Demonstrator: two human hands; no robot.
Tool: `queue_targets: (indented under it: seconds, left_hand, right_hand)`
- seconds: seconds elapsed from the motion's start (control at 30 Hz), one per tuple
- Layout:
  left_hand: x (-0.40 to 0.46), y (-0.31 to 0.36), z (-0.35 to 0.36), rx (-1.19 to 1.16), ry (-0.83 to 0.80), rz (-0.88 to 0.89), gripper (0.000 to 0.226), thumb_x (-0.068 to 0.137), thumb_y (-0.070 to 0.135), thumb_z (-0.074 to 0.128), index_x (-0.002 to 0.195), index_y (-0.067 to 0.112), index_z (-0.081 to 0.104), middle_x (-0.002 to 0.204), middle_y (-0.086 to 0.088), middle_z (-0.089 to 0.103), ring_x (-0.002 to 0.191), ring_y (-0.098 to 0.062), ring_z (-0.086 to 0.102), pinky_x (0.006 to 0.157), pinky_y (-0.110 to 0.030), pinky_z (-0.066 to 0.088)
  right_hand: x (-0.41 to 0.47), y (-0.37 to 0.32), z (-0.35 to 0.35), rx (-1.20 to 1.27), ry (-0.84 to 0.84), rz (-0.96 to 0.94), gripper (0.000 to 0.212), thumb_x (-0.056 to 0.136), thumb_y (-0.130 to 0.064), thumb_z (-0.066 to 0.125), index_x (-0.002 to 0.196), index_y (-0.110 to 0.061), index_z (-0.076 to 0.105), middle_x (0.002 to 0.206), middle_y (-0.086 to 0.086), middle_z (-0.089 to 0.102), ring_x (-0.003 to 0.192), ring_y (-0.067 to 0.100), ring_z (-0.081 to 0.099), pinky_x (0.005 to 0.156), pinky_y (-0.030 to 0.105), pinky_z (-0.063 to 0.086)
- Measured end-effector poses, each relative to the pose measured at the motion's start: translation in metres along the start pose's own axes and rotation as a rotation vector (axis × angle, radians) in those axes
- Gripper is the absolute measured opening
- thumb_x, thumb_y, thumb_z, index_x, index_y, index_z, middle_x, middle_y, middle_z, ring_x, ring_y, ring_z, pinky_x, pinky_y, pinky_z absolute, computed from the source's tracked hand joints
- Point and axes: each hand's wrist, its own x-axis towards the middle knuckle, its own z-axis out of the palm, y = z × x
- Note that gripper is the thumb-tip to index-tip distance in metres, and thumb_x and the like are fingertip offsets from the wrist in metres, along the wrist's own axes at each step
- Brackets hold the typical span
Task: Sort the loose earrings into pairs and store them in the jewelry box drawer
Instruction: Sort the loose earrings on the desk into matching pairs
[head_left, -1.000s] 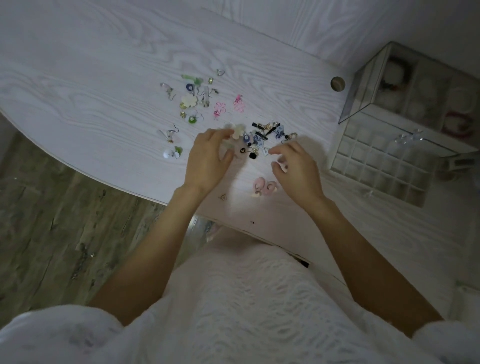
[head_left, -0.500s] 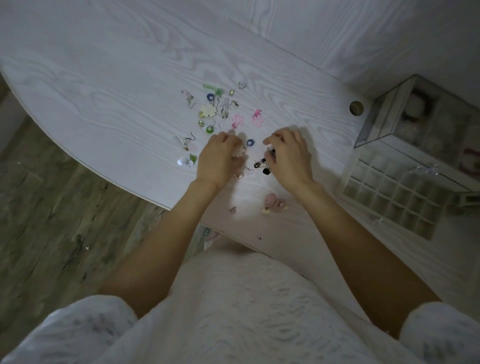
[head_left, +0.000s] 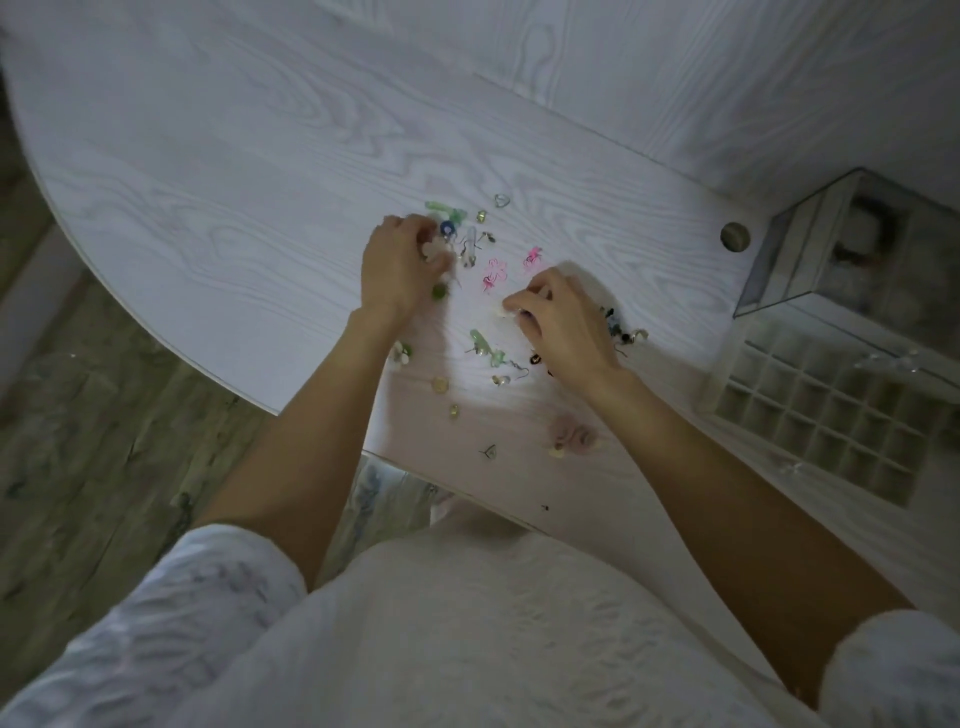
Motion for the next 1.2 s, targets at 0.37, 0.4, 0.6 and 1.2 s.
queue_targets:
  seconds: [0.37,0.4,0.6,1.2]
  left_hand:
    - [-0.027,0.016,-0.018,-0.264,0.118,0.091,0.018,0.087,0.017,0.061,0.103,0.015,0.068,0.095,-0.002,0.054,0.076,-0.006,0.052,0.076,-0.009,0.043]
    - [-0.039,0.025,-0.019,-0.325,0.116,0.119,0.017,0.088,0.017,0.061,0.102,0.015,0.068,0.096,-0.001,0.053,0.077,-0.001,0.052,0.073,-0.004,0.041]
    - [-0.107,0.079,0.028,-0.505,-0.173,0.281,0.014,0.088,0.015,0.063,0.099,0.019,0.07,0.106,0.0,0.06,0.086,-0.002,0.057,0.073,-0.012,0.046]
    - [-0.116,0.132,0.126,-0.058,-0.323,0.446,0.038,0.084,0.006,0.058,0.122,0.005,0.057,0.119,-0.02,0.054,0.103,-0.033,0.056,0.08,-0.03,0.04]
  right_hand:
    - [-0.01,0.001,-0.028,0.512,0.11,0.316,0.019,0.098,-0.015,0.044,0.105,-0.007,0.06,0.093,0.006,0.066,0.082,0.018,0.062,0.076,0.032,0.051]
    - [-0.019,0.003,-0.031,0.566,0.129,0.348,0.018,0.098,-0.015,0.044,0.103,-0.008,0.06,0.089,0.004,0.066,0.08,0.02,0.065,0.074,0.034,0.054]
    - [-0.087,0.041,-0.043,0.549,0.244,0.526,0.016,0.095,-0.014,0.048,0.102,-0.011,0.063,0.086,-0.001,0.065,0.082,0.018,0.067,0.078,0.047,0.056]
    - [-0.104,0.064,-0.03,-0.029,0.132,0.608,0.032,0.095,-0.011,0.043,0.126,-0.002,0.047,0.122,0.019,0.052,0.1,0.033,0.056,0.078,0.038,0.046]
